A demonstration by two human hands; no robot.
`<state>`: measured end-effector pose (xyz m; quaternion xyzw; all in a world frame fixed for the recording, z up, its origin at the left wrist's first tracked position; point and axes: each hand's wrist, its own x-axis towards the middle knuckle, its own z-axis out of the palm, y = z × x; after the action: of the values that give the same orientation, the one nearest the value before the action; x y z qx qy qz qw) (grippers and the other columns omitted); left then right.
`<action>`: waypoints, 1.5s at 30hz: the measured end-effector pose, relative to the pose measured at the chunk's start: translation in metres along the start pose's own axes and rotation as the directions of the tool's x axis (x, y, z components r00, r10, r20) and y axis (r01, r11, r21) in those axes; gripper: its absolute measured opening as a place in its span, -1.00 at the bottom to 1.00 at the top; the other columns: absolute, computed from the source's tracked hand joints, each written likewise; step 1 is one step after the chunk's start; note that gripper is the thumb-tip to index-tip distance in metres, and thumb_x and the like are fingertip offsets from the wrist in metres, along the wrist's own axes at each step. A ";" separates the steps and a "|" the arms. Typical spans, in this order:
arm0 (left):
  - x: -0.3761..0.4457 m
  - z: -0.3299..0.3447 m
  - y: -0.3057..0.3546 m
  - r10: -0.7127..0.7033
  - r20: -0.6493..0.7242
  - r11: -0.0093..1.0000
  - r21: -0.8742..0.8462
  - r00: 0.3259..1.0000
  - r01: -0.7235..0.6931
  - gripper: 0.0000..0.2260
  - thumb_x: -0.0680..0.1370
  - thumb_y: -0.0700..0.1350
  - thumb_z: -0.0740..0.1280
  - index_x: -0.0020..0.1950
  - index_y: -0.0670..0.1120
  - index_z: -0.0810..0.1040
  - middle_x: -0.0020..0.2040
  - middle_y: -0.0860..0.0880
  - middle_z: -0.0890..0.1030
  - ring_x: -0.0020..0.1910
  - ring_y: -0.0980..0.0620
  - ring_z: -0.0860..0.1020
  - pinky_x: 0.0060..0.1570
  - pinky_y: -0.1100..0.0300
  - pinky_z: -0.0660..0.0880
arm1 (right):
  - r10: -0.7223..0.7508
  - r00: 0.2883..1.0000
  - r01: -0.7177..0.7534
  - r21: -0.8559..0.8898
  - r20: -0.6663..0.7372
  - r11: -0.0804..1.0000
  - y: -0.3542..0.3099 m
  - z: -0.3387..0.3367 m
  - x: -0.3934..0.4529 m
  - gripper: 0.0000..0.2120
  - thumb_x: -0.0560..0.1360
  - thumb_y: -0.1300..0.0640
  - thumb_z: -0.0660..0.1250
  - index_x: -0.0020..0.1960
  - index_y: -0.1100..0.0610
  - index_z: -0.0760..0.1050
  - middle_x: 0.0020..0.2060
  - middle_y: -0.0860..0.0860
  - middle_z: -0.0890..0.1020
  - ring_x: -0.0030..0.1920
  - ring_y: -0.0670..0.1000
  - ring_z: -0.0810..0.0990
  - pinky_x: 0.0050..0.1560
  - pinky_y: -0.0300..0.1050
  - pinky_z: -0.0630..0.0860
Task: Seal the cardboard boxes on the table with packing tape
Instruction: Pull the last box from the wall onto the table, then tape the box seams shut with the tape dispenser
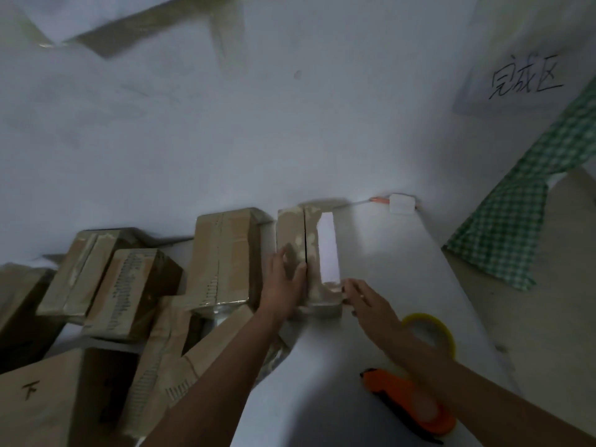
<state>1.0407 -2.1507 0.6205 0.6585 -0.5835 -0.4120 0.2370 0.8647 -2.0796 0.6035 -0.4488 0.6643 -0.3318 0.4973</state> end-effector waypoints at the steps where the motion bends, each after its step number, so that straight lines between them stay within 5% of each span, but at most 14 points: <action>1: 0.000 0.004 0.000 0.002 0.015 0.990 0.144 1.000 -0.004 -0.41 0.60 0.19 0.26 0.56 0.07 0.14 0.56 -0.10 0.16 0.50 -0.16 0.22 0.42 -0.12 0.25 | 0.000 0.998 0.000 0.004 0.067 1.000 0.005 0.009 -0.015 -0.80 0.65 -0.01 0.13 0.15 -0.07 0.51 0.05 -0.09 0.61 0.08 -0.06 0.58 0.16 -0.06 0.50; 6: -0.007 0.037 0.003 -0.053 0.126 0.788 0.615 0.991 -0.036 0.01 0.40 0.51 0.20 0.59 0.08 -0.28 0.55 -0.25 -0.36 0.52 -0.35 -0.31 0.38 -0.44 -0.21 | 0.027 0.999 -0.026 -0.050 0.038 0.998 0.027 0.006 -0.052 -0.87 0.63 0.01 0.18 0.13 -0.11 0.47 0.04 -0.19 0.59 0.05 -0.18 0.57 0.07 -0.26 0.48; 11: -0.006 0.039 -0.001 0.046 0.249 0.698 0.685 0.968 -0.209 0.00 0.44 0.41 0.27 0.59 0.07 -0.31 0.55 -0.26 -0.35 0.52 -0.38 -0.28 0.39 -0.43 -0.14 | -0.008 0.985 -0.057 -0.371 -0.172 0.927 0.072 -0.030 -0.086 -0.88 0.60 0.03 0.25 -0.06 0.06 0.42 -0.23 -0.05 0.52 -0.22 -0.01 0.53 -0.27 -0.24 0.42; 14: -0.003 0.025 -0.010 0.141 0.463 0.579 0.678 0.875 -0.452 -0.02 0.45 0.40 0.28 0.59 0.12 -0.30 0.55 -0.20 -0.39 0.52 -0.36 -0.32 0.41 -0.40 -0.16 | 0.018 0.991 -0.096 -0.614 -0.132 0.783 0.101 -0.038 -0.111 -0.70 0.56 -0.18 0.24 -0.09 0.05 0.31 -0.29 -0.12 0.35 -0.27 -0.05 0.44 -0.39 -0.26 0.24; 18: -0.003 0.010 -0.018 0.172 0.637 0.414 0.646 0.752 -0.642 0.00 0.42 0.42 0.30 0.56 0.18 -0.33 0.56 -0.09 -0.43 0.53 -0.26 -0.38 0.43 -0.37 -0.22 | 0.081 0.996 -0.037 -0.757 0.021 0.652 0.128 -0.032 -0.135 -0.58 0.50 -0.26 0.27 0.12 0.04 0.31 -0.03 -0.10 0.38 -0.04 -0.06 0.42 -0.22 -0.24 0.30; 20: -0.005 0.007 -0.019 0.159 0.660 0.383 0.644 0.734 -0.662 0.00 0.42 0.39 0.33 0.56 0.20 -0.33 0.56 -0.04 -0.43 0.53 -0.25 -0.37 0.41 -0.39 -0.19 | 0.079 0.995 -0.005 -0.776 0.058 0.631 0.140 -0.026 -0.141 -0.58 0.56 -0.14 0.25 0.29 0.08 0.32 0.15 0.00 0.47 0.10 0.00 0.50 -0.03 -0.20 0.39; 23: -0.012 0.005 -0.020 0.138 0.676 0.356 0.648 0.724 -0.673 0.02 0.40 0.36 0.38 0.57 0.22 -0.30 0.56 0.02 -0.42 0.54 -0.23 -0.35 0.41 -0.39 -0.16 | 0.046 0.999 -0.027 -0.854 -0.004 0.520 0.145 -0.022 -0.147 -0.67 0.58 -0.05 0.22 0.27 0.08 0.41 0.13 0.06 0.56 0.09 0.09 0.57 0.08 -0.04 0.50; 25: -0.017 0.005 -0.021 0.136 0.683 0.353 0.644 0.718 -0.679 0.03 0.39 0.33 0.41 0.56 0.23 -0.30 0.56 0.06 -0.42 0.55 -0.20 -0.35 0.42 -0.39 -0.16 | 0.027 0.996 -0.083 -0.818 -0.082 0.570 0.149 -0.023 -0.155 -0.74 0.57 -0.07 0.23 0.09 0.09 0.50 0.04 0.09 0.62 0.04 0.09 0.61 0.15 0.06 0.52; 27: -0.020 0.004 -0.022 0.135 0.688 0.365 0.634 0.713 -0.681 0.04 0.40 0.29 0.43 0.56 0.23 -0.32 0.55 0.10 -0.44 0.54 -0.16 -0.37 0.42 -0.40 -0.19 | -0.052 0.995 -0.030 -0.768 -0.082 0.640 0.147 -0.031 -0.168 -0.78 0.62 0.00 0.18 0.20 0.06 0.47 0.09 0.11 0.62 0.06 0.06 0.59 0.17 -0.02 0.48; 30: -0.023 0.003 -0.023 0.137 0.717 0.360 0.607 0.683 -0.709 0.04 0.44 0.22 0.44 0.56 0.22 -0.34 0.52 0.15 -0.46 0.54 -0.13 -0.39 0.42 -0.39 -0.23 | -0.195 0.957 0.023 -0.618 -0.212 0.786 0.143 -0.044 -0.178 -0.68 0.62 0.14 0.20 0.35 0.19 0.41 0.13 0.13 0.61 0.04 0.10 0.57 0.05 -0.11 0.43; 33: -0.029 0.004 -0.023 0.163 0.764 0.265 0.575 0.624 -0.774 0.02 0.46 0.15 0.44 0.54 0.23 -0.36 0.47 0.22 -0.48 0.54 -0.07 -0.37 0.43 -0.30 -0.28 | -0.298 0.881 0.124 -0.429 -0.368 0.895 0.108 -0.054 -0.178 -0.73 0.62 0.10 0.16 0.25 0.18 0.47 -0.03 0.09 0.65 -0.11 0.05 0.61 -0.12 -0.02 0.53; 36: -0.030 0.001 -0.025 0.164 0.790 0.243 0.548 0.591 -0.800 0.02 0.47 0.16 0.42 0.46 0.29 -0.45 0.40 0.27 -0.53 0.49 0.02 -0.42 0.43 -0.24 -0.34 | -0.382 0.800 0.234 -0.346 -0.462 0.908 0.063 -0.063 -0.169 -0.77 0.61 -0.01 0.12 0.09 0.05 0.49 -0.23 -0.07 0.62 -0.30 -0.12 0.57 -0.35 -0.25 0.45; 40: -0.034 0.007 -0.028 0.211 0.741 0.343 0.555 0.638 -0.758 -0.26 0.55 0.40 0.06 0.50 0.29 -0.39 0.46 0.28 -0.44 0.55 -0.01 -0.36 0.47 -0.23 -0.32 | -0.308 0.816 0.228 -0.217 -0.489 0.949 0.016 -0.067 -0.147 -0.65 0.54 -0.20 0.19 -0.16 0.06 0.49 -0.38 -0.05 0.55 -0.39 -0.12 0.53 -0.42 -0.29 0.36; 45: -0.046 0.022 -0.042 0.323 0.636 0.316 0.626 0.701 -0.713 -0.50 0.62 0.26 -0.25 0.48 0.24 -0.41 0.55 0.19 -0.34 0.54 -0.05 -0.39 0.44 -0.22 -0.42 | -0.249 0.901 0.127 -0.332 -0.356 0.935 -0.016 -0.070 -0.112 -0.48 0.50 -0.27 0.22 -0.20 0.20 0.53 -0.36 0.05 0.59 -0.34 -0.03 0.58 -0.36 -0.23 0.37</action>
<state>1.0478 -2.0937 0.5871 0.3562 -0.9224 -0.0966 -0.1136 0.8135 -1.9827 0.6781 -0.5062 0.7458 -0.3571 0.2450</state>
